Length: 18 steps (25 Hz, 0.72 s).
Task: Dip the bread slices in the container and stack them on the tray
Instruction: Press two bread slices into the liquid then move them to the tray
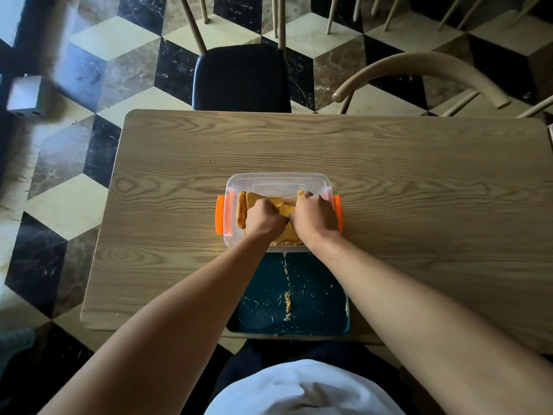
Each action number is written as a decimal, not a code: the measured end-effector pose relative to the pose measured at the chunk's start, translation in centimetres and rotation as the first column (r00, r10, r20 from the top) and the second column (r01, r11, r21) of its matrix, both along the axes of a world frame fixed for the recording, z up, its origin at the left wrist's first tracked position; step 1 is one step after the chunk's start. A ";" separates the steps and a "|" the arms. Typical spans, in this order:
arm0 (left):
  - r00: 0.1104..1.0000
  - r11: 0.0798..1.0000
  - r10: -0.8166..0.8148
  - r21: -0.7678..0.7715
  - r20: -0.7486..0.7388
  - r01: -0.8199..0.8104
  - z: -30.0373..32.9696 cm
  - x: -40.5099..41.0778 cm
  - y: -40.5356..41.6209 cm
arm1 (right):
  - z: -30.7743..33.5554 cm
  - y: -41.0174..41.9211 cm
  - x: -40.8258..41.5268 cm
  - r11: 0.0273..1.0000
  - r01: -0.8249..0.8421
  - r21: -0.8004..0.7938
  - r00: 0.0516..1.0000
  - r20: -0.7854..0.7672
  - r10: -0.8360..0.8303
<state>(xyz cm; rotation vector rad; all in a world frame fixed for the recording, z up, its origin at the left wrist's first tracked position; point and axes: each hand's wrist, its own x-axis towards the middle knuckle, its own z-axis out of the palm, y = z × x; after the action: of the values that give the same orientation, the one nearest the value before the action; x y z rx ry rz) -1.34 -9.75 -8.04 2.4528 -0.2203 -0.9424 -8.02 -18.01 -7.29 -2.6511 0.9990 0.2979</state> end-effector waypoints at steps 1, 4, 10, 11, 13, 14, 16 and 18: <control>1.000 1.000 -0.003 0.004 -0.014 0.003 0.0 0.1 0.0 | -0.1 0.0 0.0 1.000 -0.014 -0.023 1.000 -0.002 0.014; 1.000 1.000 -0.018 0.007 -0.016 0.018 -0.2 0.4 0.2 | -0.4 0.0 0.1 0.999 -0.030 -0.038 1.000 -0.007 0.030; 1.000 0.992 0.019 -0.121 -0.019 -0.021 0.8 1.5 0.9 | 1.2 -0.1 -0.7 0.999 0.047 -0.001 0.993 0.106 -0.047; 0.999 0.988 0.030 -0.151 -0.014 -0.032 1.4 1.7 1.3 | 1.8 -0.1 -1.0 0.997 0.075 -0.001 0.987 0.146 -0.074; 0.997 0.972 0.072 -0.225 -0.009 -0.072 2.9 2.1 2.1 | 3.4 -0.1 -2.0 0.987 0.161 0.023 0.958 0.235 -0.162; 0.995 0.957 0.103 -0.272 -0.014 -0.103 3.8 2.2 2.7 | 4.2 -0.1 -2.8 0.976 0.210 0.059 0.936 0.276 -0.218; 0.985 0.915 0.167 -0.368 -0.034 -0.168 5.7 2.2 4.2 | 5.7 -0.2 -5.0 0.946 0.274 0.171 0.878 0.357 -0.319; 0.974 0.853 0.201 -0.472 -0.101 -0.225 7.0 1.6 6.6 | 6.9 0.0 -7.9 0.901 0.289 0.324 0.806 0.426 -0.412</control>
<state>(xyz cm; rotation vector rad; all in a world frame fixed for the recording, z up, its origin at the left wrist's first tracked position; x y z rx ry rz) 0.30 -3.15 -1.07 1.9445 -0.1399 -0.7414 -15.90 -18.04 -0.37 -2.0946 1.1596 -0.3037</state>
